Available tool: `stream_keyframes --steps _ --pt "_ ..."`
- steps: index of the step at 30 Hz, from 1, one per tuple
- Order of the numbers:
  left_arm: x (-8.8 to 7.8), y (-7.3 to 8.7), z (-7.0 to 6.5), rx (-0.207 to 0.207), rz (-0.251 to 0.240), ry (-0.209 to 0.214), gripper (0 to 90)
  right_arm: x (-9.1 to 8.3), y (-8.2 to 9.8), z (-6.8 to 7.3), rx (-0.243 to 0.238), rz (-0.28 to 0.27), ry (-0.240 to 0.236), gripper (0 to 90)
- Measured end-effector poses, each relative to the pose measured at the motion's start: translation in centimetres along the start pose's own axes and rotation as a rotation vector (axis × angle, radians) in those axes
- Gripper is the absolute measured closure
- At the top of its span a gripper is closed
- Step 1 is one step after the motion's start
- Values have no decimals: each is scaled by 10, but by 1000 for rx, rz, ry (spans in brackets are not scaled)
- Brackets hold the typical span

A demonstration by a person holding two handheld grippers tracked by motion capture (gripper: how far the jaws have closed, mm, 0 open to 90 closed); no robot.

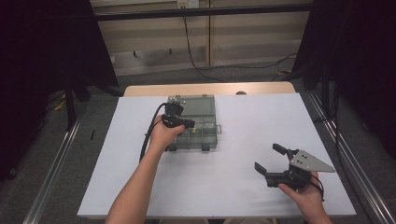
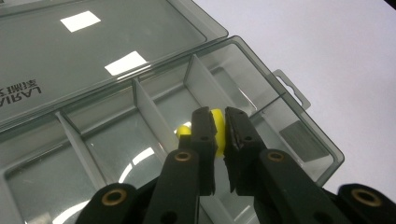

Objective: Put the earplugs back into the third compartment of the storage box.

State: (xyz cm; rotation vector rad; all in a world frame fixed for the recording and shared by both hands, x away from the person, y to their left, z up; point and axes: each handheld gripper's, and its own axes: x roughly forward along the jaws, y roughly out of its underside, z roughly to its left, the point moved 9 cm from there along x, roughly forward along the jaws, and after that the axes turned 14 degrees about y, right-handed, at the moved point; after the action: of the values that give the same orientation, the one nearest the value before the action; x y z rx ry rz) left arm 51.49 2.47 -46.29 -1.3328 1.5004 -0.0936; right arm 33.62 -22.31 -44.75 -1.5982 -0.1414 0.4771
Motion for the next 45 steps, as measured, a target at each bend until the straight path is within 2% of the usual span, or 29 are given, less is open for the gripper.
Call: stream_keyframes --steps 3,6,10,17,28,33,35,38,45 --pt "2 -2 0 -3 -3 2 827 0 0 -1 1 -2 2 59" --pt "3 -3 3 10 7 -24 827 0 0 -1 2 0 2 59" --pt "7 -5 4 -2 -1 -14 826 0 0 0 1 -1 1 59" --pt "12 -7 10 -16 -9 -29 823 0 0 -2 1 -4 4 60" --pt "21 -7 12 -1 -10 -28 805 0 0 -2 4 0 2 60" --pt "22 -8 14 -7 -26 -37 757 0 0 -1 7 0 -1 61" --pt "21 -9 13 -2 -36 -22 726 0 1 -2 7 0 0 61" --pt "19 -9 14 -4 -37 -26 682 0 1 -2 11 2 2 61" --pt "2 -10 15 9 -51 -21 543 2 3 -2 11 9 -1 60"
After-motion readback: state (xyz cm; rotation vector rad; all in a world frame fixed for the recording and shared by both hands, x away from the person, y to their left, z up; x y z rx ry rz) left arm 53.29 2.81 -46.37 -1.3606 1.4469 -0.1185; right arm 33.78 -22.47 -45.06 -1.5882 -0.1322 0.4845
